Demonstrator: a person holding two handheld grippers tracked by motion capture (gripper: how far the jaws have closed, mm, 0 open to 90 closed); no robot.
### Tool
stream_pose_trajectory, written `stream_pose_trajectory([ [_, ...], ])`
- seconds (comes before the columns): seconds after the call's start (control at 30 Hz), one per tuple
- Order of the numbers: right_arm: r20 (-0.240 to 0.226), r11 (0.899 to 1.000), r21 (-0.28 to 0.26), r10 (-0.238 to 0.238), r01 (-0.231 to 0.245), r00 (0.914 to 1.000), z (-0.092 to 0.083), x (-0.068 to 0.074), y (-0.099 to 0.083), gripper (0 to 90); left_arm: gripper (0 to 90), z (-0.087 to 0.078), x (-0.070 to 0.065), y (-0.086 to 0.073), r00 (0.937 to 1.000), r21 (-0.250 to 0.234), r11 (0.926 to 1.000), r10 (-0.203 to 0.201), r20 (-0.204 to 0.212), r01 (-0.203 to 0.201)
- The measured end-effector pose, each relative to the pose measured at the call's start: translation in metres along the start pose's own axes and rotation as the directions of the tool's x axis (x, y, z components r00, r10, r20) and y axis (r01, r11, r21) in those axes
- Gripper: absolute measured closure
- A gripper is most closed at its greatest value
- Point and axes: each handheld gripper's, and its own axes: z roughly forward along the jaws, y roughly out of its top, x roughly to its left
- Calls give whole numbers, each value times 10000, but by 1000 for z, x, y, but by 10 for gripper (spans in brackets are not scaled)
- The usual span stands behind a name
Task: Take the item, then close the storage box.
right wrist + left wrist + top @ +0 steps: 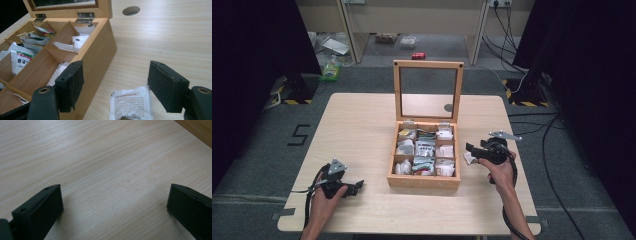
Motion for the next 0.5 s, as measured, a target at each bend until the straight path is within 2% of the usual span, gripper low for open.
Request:
stream_pose_trajectory([
  [0.5, -264, 9997, -218, -75, 69, 9996, 0, 6, 5, 276, 0, 0, 0, 0, 10000, 16, 10000, 26, 0, -26],
])
